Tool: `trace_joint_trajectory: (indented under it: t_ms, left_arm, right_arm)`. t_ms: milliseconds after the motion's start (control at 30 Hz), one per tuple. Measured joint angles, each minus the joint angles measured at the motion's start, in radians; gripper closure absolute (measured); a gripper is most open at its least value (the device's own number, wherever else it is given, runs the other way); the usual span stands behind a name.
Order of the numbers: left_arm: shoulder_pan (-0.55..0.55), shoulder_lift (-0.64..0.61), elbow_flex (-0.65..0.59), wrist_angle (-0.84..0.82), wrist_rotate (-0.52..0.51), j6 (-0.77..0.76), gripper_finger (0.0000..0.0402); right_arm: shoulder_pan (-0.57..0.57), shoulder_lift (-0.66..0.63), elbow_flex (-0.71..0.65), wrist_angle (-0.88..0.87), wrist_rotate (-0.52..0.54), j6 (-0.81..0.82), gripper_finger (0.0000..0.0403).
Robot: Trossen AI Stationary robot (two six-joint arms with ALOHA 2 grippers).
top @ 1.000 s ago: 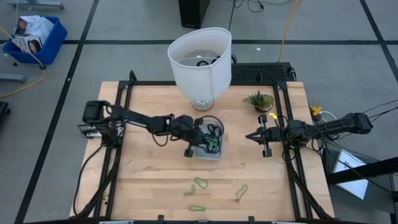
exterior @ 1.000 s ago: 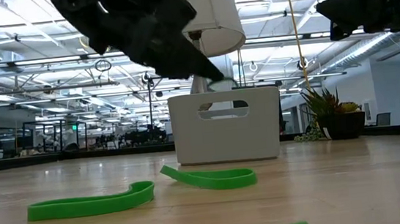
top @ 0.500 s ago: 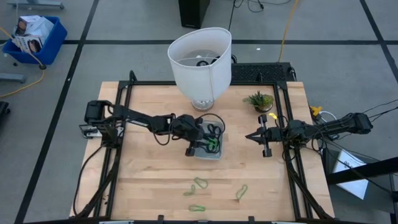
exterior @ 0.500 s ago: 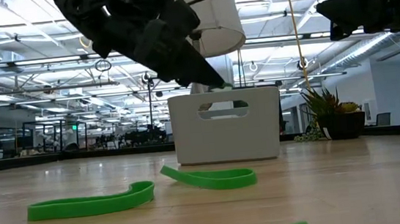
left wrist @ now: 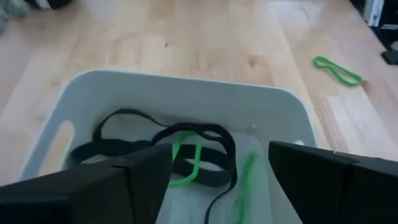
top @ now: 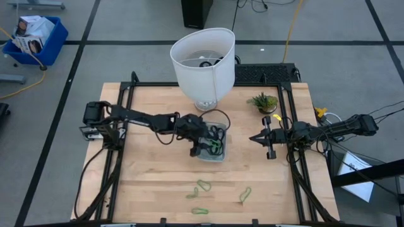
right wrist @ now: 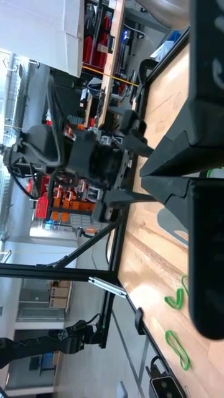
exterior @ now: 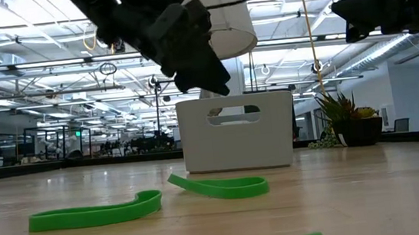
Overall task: Pick and place rubber bands into bin
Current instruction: Put the green rubber band into the gray bin
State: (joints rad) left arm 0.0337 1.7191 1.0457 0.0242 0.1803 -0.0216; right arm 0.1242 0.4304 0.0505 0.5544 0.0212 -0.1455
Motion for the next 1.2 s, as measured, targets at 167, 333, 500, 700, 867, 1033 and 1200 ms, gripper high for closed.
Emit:
trace_joint_trajectory:
  t_ms: [167,333,500,700,867,1033,1200]
  left_arm:
    - [-0.021,-0.001,0.047,-0.066,-0.051,0.026,0.0129]
    - [-0.047,-0.002,0.053,-0.066,-0.057,0.188,0.0147]
    - [-0.113,-0.025,0.053,-0.116,-0.064,0.277,0.0204]
    - [-0.248,-0.111,0.051,-0.206,-0.361,0.228,0.0345]
    - [-0.330,-0.227,0.012,-0.235,-0.546,0.231,0.0388]
    - [-0.376,-0.427,-0.107,-0.210,-0.675,0.165,0.0380]
    - [-0.405,-0.675,-0.353,0.019,-0.658,0.123,0.0397]
  right_arm:
    - [0.000,0.000,0.000,0.003,0.000,0.002,0.0403]
    - [0.000,0.000,0.000,0.003,0.000,0.002,0.0403]
    - [0.000,0.000,0.000,-0.005,0.000,0.003,0.0403]
    - [0.000,0.000,0.000,-0.013,0.000,0.006,0.0403]
    - [0.000,0.003,0.000,-0.020,0.000,0.026,0.0403]
    - [0.000,0.007,0.000,-0.012,0.001,0.029,0.0403]
    - [0.000,0.008,0.000,-0.010,0.003,0.029,0.0403]
